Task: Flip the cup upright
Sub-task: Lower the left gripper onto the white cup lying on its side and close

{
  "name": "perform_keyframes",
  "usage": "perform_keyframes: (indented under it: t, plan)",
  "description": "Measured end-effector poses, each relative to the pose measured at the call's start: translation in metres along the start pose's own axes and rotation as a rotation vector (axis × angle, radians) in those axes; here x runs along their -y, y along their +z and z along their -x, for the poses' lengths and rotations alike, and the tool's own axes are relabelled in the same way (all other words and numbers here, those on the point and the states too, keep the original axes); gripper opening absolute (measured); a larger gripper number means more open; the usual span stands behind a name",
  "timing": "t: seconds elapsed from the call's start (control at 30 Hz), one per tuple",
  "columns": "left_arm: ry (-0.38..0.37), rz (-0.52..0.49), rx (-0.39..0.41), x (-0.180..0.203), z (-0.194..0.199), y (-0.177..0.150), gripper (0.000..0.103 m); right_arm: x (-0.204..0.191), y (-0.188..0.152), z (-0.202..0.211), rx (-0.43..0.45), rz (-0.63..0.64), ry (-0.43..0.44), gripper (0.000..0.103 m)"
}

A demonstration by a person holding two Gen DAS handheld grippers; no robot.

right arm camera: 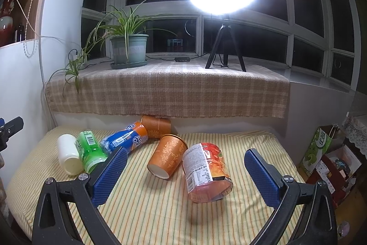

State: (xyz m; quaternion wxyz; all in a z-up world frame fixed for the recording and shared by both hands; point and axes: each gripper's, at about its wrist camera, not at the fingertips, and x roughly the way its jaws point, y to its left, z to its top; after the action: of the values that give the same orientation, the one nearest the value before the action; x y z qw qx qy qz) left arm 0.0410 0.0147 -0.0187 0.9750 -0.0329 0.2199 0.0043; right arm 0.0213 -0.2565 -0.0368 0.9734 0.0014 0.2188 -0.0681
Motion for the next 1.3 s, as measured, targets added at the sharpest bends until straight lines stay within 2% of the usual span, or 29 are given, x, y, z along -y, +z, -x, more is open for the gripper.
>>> perform_keyframes:
  t: [0.2,0.33,0.5,0.67,0.97,1.17,1.23,1.3]
  plan:
    - [-0.049,0.083,-0.145,-0.016,-0.039,0.002,0.103,0.002,-0.003,-0.002,-0.006,-0.007,-0.003,0.103]
    - [-0.120,0.185,-0.259,-0.029,-0.073,0.001,0.103,0.005,-0.008,-0.004,-0.016,-0.016,-0.009,0.103]
    - [-0.200,0.397,-0.428,-0.052,-0.125,-0.009,0.103,0.011,-0.015,-0.001,-0.028,-0.024,-0.013,0.103]
    - [-0.227,0.578,-0.556,-0.072,-0.168,-0.026,0.102,0.015,-0.021,-0.001,-0.043,-0.021,-0.024,0.103]
    - [-0.230,0.699,-0.636,-0.082,-0.207,-0.047,0.096,0.020,-0.026,-0.004,-0.069,-0.024,-0.039,0.103]
    - [-0.242,0.716,-0.646,-0.082,-0.213,-0.047,0.095,0.020,-0.026,-0.007,-0.078,-0.022,-0.042,0.103]
    - [-0.244,0.720,-0.655,-0.084,-0.214,-0.049,0.092,0.020,-0.026,-0.008,-0.079,-0.022,-0.042,0.103]
    - [-0.246,0.721,-0.670,-0.083,-0.217,-0.050,0.084,0.019,-0.026,-0.008,-0.080,-0.019,-0.041,0.103]
